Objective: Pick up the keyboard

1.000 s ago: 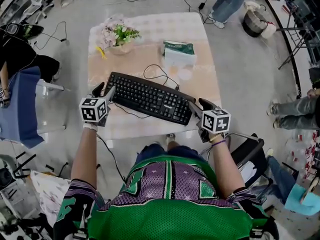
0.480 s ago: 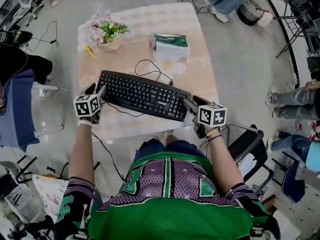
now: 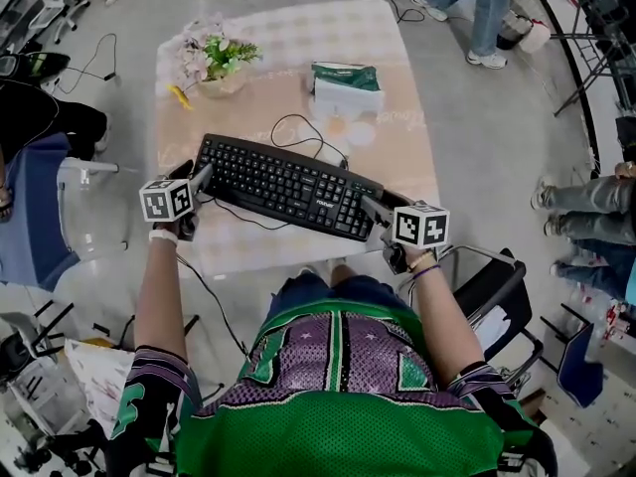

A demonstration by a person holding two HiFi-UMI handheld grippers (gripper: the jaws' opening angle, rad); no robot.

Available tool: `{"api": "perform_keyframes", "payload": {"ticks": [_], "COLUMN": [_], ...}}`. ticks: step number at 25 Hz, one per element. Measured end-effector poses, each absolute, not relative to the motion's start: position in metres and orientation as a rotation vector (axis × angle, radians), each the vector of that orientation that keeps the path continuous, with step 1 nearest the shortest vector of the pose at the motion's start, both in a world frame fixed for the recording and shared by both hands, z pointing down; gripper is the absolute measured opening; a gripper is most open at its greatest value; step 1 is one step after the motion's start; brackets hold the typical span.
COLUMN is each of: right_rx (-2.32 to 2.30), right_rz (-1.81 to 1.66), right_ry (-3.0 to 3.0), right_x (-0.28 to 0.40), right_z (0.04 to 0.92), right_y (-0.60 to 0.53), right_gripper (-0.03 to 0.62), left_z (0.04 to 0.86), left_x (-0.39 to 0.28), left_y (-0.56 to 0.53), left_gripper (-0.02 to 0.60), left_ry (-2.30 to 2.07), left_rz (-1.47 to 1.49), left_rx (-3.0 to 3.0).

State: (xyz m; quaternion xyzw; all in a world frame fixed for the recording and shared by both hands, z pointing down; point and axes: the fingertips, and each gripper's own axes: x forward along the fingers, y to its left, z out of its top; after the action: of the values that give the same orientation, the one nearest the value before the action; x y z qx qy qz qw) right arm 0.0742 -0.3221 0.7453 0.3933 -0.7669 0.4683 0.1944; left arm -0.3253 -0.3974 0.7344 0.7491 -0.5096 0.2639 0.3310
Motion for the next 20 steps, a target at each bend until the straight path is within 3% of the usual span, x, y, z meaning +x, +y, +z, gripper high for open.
{"api": "perform_keyframes", "payload": {"ticks": [8, 20], "right_rx": [1.089, 1.042], "right_rz": [1.37, 1.752], "right_ry": [-2.179, -2.166], "right_x": [0.0717, 0.0778], "right_z": [0.7445, 0.738], "right_y": [-0.3232, -0.3308], "right_gripper": [0.224, 0.222], "left_z": [0.738, 0.7417], "left_x": [-0.3232, -0.3284], "left_y": [-0.3974, -0.397], "left_gripper": [0.224, 0.224], "left_ry": [-1.247, -1.24], "left_rz": [0.631, 0.615], "left_rx": [1.913, 1.893]}}
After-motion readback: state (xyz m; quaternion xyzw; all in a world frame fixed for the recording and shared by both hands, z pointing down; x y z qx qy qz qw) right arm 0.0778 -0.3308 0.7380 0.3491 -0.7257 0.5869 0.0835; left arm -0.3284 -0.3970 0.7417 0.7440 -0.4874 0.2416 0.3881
